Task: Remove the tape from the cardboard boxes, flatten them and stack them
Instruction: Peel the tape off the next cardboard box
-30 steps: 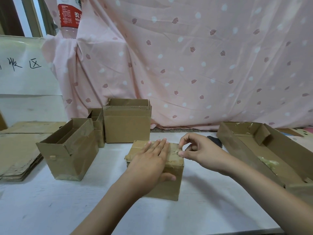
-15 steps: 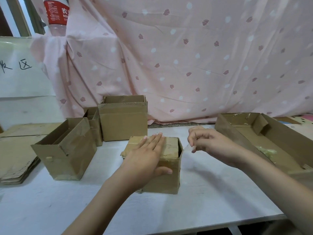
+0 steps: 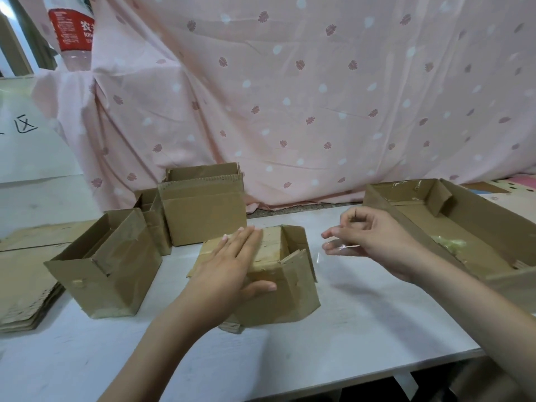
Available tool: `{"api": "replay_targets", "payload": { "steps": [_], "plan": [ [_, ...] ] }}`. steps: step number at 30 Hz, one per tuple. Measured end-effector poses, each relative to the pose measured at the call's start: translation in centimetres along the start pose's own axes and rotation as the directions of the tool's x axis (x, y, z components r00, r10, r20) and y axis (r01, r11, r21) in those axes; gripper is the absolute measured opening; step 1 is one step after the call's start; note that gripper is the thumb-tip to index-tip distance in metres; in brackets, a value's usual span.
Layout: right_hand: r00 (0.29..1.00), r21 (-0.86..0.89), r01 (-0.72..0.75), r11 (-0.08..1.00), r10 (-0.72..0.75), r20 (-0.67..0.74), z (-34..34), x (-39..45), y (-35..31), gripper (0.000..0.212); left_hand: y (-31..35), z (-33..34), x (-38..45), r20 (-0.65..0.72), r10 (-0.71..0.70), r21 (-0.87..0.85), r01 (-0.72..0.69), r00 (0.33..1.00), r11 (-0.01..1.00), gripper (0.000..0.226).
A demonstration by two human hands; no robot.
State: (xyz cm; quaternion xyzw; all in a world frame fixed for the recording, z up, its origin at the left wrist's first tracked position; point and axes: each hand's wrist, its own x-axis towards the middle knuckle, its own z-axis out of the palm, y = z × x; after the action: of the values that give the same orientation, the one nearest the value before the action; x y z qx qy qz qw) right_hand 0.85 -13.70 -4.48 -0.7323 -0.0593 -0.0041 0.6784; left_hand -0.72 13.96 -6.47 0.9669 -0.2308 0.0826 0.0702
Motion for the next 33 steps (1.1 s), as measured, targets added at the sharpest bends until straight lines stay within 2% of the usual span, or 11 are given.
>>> {"api": "replay_targets", "payload": {
  "steps": [2, 7, 11, 12, 15, 16, 21, 26, 28, 30, 33],
  "plan": [
    [0.998, -0.151, 0.061, 0.987, -0.064, -0.018, 0.5, 0.1, 0.2, 0.004, 0.1, -0.1, 0.1, -0.021, 0.013, -0.030, -0.014, 1.000, 0.999, 0.090],
    [0.969, -0.450, 0.218, 0.866, -0.246, -0.002, 1.7, 0.3, 0.1, 0.022, -0.4, -1.4, 0.0, -0.017, 0.040, -0.154, -0.042, 0.999, 0.987, 0.082],
    [0.960, -0.436, 0.257, 0.862, -0.280, 0.013, 1.6, 0.4, -0.6, 0.062, -1.2, -2.9, -0.6, -0.068, 0.008, -0.341, -0.030, 0.998, 0.940, 0.090],
    [0.963, -0.409, 0.249, 0.878, -0.270, 0.006, 1.6, 0.4, -1.0, 0.064, -1.4, -3.4, -0.7, -0.078, 0.003, -0.364, -0.031, 0.997, 0.931, 0.092],
    [0.953, -0.397, 0.258, 0.881, -0.300, -0.045, 1.3, 0.5, -2.3, 0.024, -1.6, -4.3, -1.2, -0.107, -0.016, -0.380, -0.026, 0.994, 0.925, 0.093],
    [0.940, -0.427, 0.276, 0.861, -0.334, -0.066, 1.1, 0.5, -2.7, 0.020, -1.7, -4.3, -1.3, -0.116, -0.033, -0.385, -0.014, 0.993, 0.923, 0.092],
    [0.867, -0.604, 0.358, 0.712, -0.494, -0.068, 0.2, 0.4, -3.2, 0.037, -3.3, -3.2, -1.9, -0.127, -0.132, -0.464, 0.059, 0.983, 0.884, 0.061],
    [0.915, -0.489, 0.329, 0.808, -0.401, -0.048, 0.3, 0.3, -3.3, 0.017, -4.7, -2.4, -2.0, -0.104, -0.209, -0.604, 0.105, 0.972, 0.790, 0.059],
    [0.936, -0.295, 0.320, 0.900, -0.348, -0.046, 1.1, -0.3, -4.0, 0.017, -4.5, -2.0, -2.0, -0.062, -0.198, -0.677, 0.105, 0.978, 0.729, 0.052],
    [0.958, -0.109, 0.285, 0.952, -0.286, 0.006, 1.4, -0.8, -4.8, 0.030, -4.3, -1.5, -1.9, -0.023, -0.180, -0.697, 0.114, 0.983, 0.708, 0.049],
    [0.953, -0.013, 0.226, 0.974, -0.218, 0.212, 1.5, -0.8, -5.1, 0.048, -4.2, -1.4, -1.6, -0.014, -0.164, -0.681, 0.110, 0.986, 0.724, 0.057]
  ]
}}
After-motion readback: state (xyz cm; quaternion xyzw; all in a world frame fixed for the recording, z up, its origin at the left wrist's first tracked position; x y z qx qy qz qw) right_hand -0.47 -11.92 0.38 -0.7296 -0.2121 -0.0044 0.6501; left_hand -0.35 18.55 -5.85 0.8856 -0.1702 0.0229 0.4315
